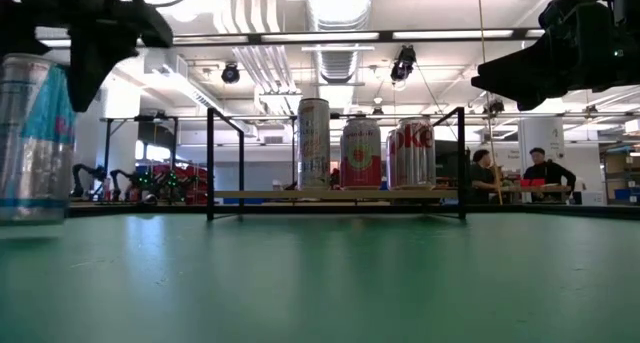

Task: Place canned beverage on shelf
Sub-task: Put the top blue soda can on the shelf

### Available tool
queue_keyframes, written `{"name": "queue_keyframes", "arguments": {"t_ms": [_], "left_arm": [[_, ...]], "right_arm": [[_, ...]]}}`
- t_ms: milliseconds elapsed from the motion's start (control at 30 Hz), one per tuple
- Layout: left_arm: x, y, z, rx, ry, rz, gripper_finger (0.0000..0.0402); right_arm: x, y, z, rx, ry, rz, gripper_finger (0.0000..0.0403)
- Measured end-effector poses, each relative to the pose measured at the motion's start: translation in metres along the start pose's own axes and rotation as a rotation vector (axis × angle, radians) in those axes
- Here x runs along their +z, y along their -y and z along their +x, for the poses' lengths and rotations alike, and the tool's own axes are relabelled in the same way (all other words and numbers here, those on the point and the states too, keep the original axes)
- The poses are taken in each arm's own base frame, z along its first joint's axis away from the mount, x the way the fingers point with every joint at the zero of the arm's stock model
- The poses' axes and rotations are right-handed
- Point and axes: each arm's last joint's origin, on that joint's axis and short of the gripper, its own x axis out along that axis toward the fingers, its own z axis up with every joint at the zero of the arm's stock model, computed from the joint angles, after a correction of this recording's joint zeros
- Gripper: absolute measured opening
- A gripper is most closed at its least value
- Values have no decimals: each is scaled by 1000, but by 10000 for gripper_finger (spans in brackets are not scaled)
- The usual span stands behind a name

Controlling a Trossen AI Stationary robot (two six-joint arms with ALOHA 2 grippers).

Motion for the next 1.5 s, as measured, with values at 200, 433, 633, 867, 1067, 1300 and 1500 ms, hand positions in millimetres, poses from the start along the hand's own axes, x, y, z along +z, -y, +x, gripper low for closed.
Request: {"name": "queue_keyframes", "arguments": {"t_ms": [200,433,633,867,1067,1300,1500], "left_arm": [[0,5,-11,-54,56,324,217],[1,9,-22,-86,184,720,217],[1,14,-17,-20,240,1065,226],[-6,31,4,127,216,1435,233],[-12,47,9,194,190,1643,235],[-22,70,-8,167,240,1872,236],[-31,89,-21,151,269,2116,236]], "right_arm": [[0,0,0,0,0,0,194],[0,0,0,0,0,0,194],[0,0,0,0,0,0,194],[0,0,0,0,-1,0,194],[0,0,0,0,0,0,194],[0,0,0,0,0,0,194],[0,0,0,0,-1,0,194]]}}
